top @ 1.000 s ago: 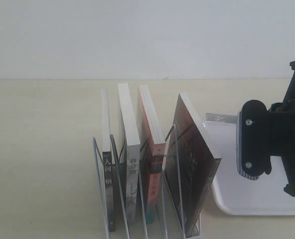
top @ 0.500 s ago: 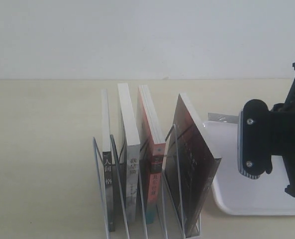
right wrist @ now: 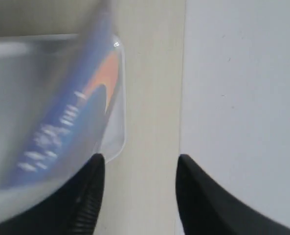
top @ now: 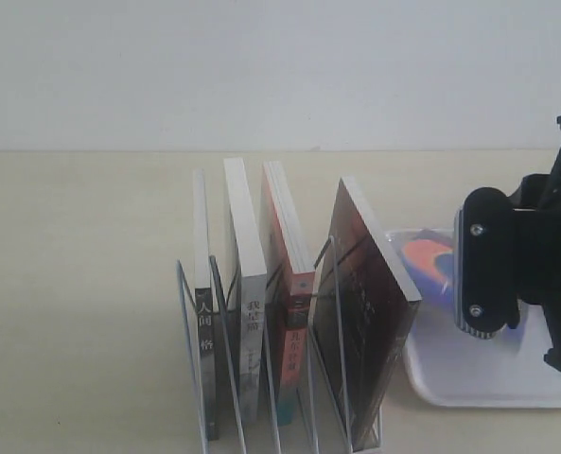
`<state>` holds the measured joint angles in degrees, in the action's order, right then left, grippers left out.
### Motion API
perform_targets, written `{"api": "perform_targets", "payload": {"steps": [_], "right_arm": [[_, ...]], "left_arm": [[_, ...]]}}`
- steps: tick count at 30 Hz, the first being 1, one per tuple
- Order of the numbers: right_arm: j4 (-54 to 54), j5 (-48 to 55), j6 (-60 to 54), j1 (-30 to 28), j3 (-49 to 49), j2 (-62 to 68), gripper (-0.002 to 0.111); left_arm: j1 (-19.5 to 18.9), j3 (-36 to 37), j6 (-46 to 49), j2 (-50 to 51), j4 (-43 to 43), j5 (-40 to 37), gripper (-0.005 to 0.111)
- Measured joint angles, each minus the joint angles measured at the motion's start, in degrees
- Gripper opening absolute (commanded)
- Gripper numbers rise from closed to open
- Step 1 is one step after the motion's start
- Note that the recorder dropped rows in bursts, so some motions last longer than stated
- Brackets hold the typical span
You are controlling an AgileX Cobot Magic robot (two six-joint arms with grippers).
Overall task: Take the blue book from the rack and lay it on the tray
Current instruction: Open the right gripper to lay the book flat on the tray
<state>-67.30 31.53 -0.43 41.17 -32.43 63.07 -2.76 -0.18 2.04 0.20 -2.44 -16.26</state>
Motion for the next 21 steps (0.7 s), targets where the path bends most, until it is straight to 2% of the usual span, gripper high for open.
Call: {"api": "perform_targets", "payload": {"steps": [3, 7, 9, 12, 16, 21], "right_arm": [[0.1, 0.0, 0.0, 0.0, 0.0, 0.0, 0.066], [0.1, 1.4, 0.0, 0.0, 0.0, 0.0, 0.066], [-0.3, 3.1, 0.4, 0.0, 0.0, 0.0, 0.062], [-2.5, 4.8, 3.0, 0.0, 0.0, 0.0, 0.044], [-6.5, 7.3, 8.6, 0.0, 0.0, 0.0, 0.001], [-11.2, 11.6, 19.3, 0.0, 0.0, 0.0, 0.0]], "left_arm": [[0.0, 0.0, 0.0, 0.0, 0.0, 0.0, 0.004], [0.0, 0.0, 0.0, 0.0, 0.0, 0.0, 0.004], [0.0, 0.0, 0.0, 0.0, 0.0, 0.0, 0.004], [0.0, 0.0, 0.0, 0.0, 0.0, 0.0, 0.004], [0.0, 0.0, 0.0, 0.0, 0.0, 0.0, 0.004], [0.0, 0.0, 0.0, 0.0, 0.0, 0.0, 0.004]]}}
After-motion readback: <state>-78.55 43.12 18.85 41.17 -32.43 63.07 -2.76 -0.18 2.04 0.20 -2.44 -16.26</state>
